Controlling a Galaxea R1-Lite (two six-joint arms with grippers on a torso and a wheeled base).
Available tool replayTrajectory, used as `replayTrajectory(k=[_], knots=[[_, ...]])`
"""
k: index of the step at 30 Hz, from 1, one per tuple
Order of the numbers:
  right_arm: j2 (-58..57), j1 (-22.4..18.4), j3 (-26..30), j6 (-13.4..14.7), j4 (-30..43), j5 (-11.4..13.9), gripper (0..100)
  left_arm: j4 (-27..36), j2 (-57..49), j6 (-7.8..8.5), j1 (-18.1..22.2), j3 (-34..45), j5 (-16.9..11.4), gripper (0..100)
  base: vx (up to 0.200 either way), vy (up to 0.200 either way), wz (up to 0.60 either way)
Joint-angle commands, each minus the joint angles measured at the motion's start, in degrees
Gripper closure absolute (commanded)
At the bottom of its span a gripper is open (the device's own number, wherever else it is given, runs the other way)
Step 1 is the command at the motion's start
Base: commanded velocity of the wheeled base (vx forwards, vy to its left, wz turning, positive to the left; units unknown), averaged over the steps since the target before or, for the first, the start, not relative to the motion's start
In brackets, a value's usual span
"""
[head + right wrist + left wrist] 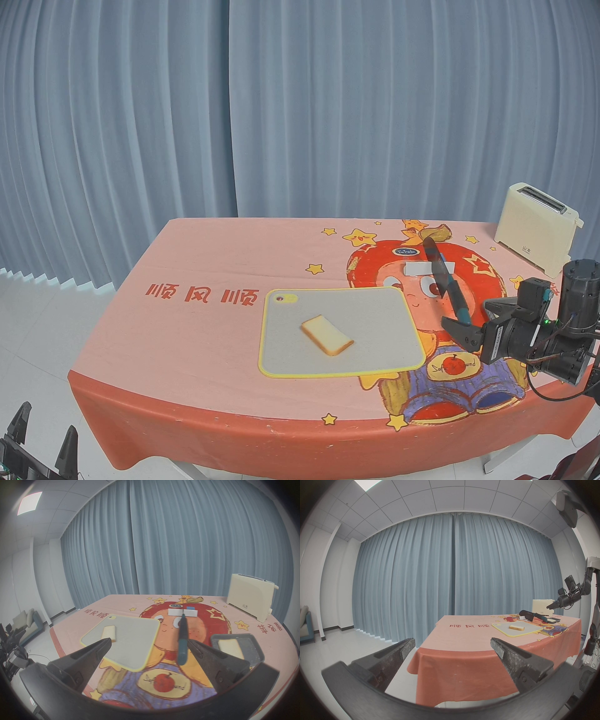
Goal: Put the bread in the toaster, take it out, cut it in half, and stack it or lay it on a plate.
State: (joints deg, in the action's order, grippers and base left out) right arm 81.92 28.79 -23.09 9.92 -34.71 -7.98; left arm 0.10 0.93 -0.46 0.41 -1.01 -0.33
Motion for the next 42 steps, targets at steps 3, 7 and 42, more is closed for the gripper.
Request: replayTrajectory(k=[3, 7, 42], knots=[[0.26, 0.21, 0.41, -0.17, -0.01, 0.16, 0, -0.01, -0.93, 0.02, 0.02, 0.92, -0.02, 0, 0.000, 0.000, 0.00], [0.34, 0.91, 0.50, -0.17, -0.01, 0.07, 0, -0.10, -0.93, 0.20, 0.02, 1.01, -0.02, 0, 0.000, 0.000, 0.00], [1.14, 4.16, -14.00, -4.74, 11.33, 4.12, 0, -0.10, -0.93, 0.29, 0.02, 0.92, -0.02, 0, 0.000, 0.000, 0.00]])
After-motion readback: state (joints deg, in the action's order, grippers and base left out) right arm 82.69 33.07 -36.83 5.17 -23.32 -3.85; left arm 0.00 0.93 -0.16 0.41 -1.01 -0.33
